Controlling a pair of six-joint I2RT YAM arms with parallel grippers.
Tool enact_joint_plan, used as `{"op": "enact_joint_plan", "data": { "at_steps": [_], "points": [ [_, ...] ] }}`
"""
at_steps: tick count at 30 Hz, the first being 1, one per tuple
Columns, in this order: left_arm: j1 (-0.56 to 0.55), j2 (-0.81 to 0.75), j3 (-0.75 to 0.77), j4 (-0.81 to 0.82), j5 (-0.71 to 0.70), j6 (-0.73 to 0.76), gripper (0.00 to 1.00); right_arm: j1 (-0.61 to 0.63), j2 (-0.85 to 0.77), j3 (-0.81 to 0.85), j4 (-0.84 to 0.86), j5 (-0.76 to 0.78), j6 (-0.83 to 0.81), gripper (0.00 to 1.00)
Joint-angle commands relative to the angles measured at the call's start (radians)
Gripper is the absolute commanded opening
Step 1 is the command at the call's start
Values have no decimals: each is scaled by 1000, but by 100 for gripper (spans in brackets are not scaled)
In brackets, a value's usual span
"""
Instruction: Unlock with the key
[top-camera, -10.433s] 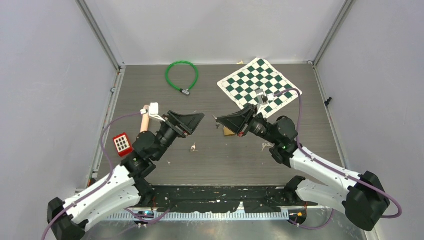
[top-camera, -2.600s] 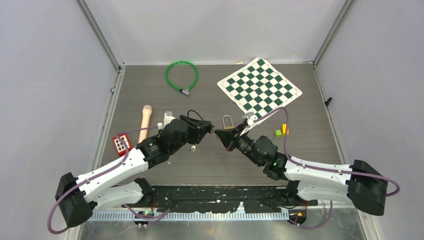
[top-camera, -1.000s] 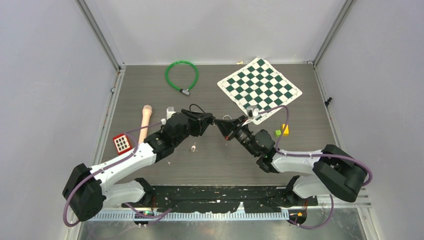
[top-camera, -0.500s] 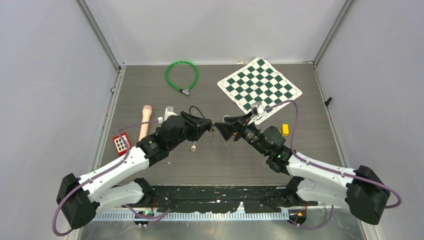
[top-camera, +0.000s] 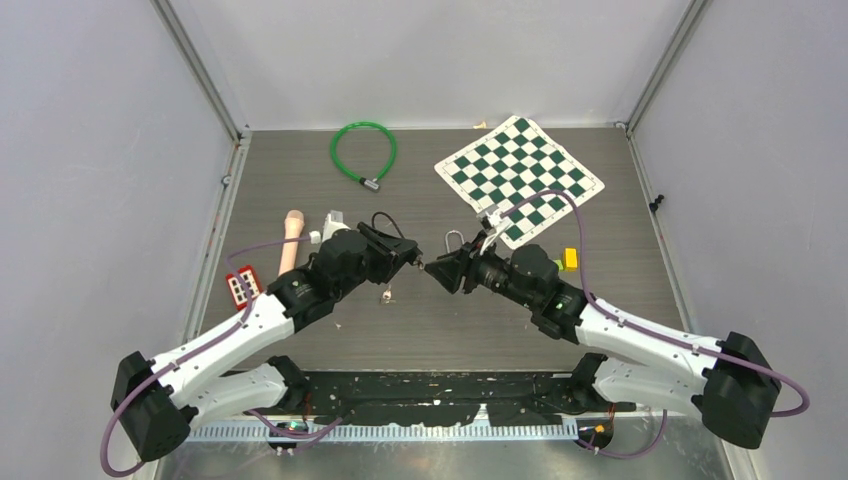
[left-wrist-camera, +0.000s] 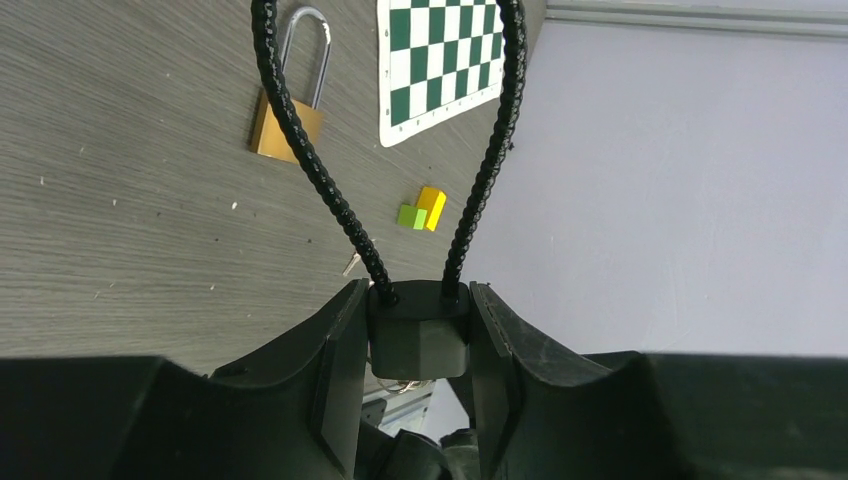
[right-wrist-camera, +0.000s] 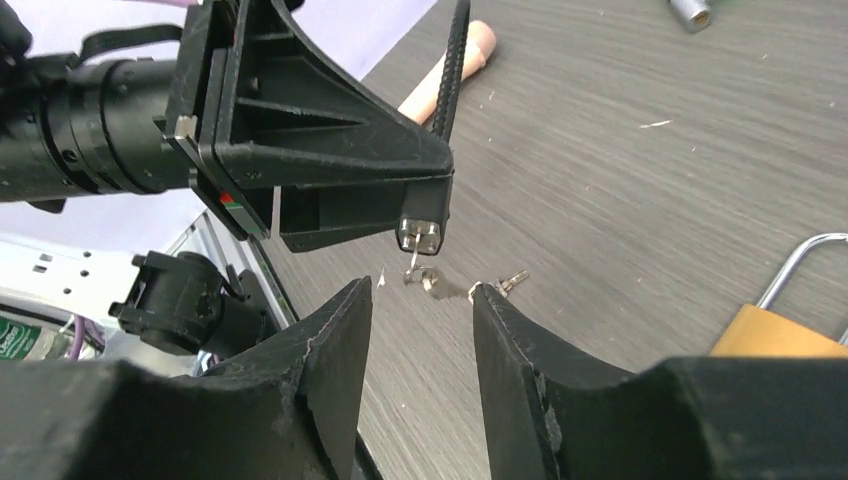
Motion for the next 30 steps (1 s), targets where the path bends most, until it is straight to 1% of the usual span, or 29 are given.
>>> {"op": "enact_joint_plan", "data": {
  "at_steps": [1, 12, 14, 25, 30],
  "points": [
    [-1, -19, 52, 20, -19, 18, 0, 25, 31, 66, -13, -10, 11, 48],
    [-1, -12, 65, 19, -10, 23, 0, 30, 106, 100, 37, 10, 10, 36],
    [-1, -9, 67, 21, -7, 24, 0, 30, 112, 101, 41, 15, 10, 33],
    [-1, 3, 75, 25, 7, 29, 0, 32, 129, 101, 70, 16, 7, 30],
    [-7, 13, 80, 28, 17, 36, 0, 31, 137, 104, 79, 22, 6, 24]
  ]
}}
